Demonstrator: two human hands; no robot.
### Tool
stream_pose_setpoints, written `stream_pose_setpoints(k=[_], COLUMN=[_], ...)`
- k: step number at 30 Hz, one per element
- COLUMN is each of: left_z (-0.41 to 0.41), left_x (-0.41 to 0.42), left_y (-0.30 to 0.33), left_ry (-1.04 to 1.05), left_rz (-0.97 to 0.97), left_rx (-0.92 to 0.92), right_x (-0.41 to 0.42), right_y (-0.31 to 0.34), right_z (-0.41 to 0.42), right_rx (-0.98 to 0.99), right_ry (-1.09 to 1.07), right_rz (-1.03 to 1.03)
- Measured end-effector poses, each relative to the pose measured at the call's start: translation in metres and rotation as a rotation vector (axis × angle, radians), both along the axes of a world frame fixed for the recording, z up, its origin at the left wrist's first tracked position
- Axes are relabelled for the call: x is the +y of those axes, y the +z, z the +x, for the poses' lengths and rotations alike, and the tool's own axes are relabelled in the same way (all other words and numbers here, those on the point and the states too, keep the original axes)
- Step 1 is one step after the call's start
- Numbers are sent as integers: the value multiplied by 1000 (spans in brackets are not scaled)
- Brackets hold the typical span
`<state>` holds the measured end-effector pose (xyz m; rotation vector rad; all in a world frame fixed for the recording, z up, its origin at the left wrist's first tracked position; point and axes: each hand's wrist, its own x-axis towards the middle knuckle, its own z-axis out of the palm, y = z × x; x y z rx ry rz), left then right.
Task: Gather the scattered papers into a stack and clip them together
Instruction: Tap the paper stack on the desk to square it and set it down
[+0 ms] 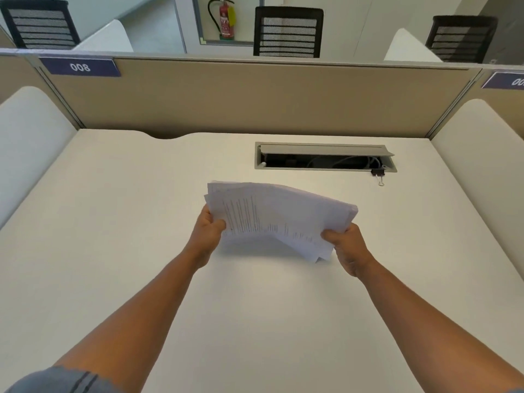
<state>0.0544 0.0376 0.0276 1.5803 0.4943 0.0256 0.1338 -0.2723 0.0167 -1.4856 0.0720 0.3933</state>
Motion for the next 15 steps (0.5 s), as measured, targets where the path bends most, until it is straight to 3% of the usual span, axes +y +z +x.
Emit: stream_pose_setpoints(k=[5,10,15], left_z=[3,4,6], left_x=[-6,-15,-20], left_y=[-1,16,22], left_ry=[92,214,191], left_rz=[-86,-114,135], left_rx=[9,-186,-233], right_x=[3,0,-1], right_y=[-2,0,-6], right_z=[-1,4,3], right_rx=[-30,-33,-39], right_ry=[-8,6,-10], right_rz=[-5,-58,-64])
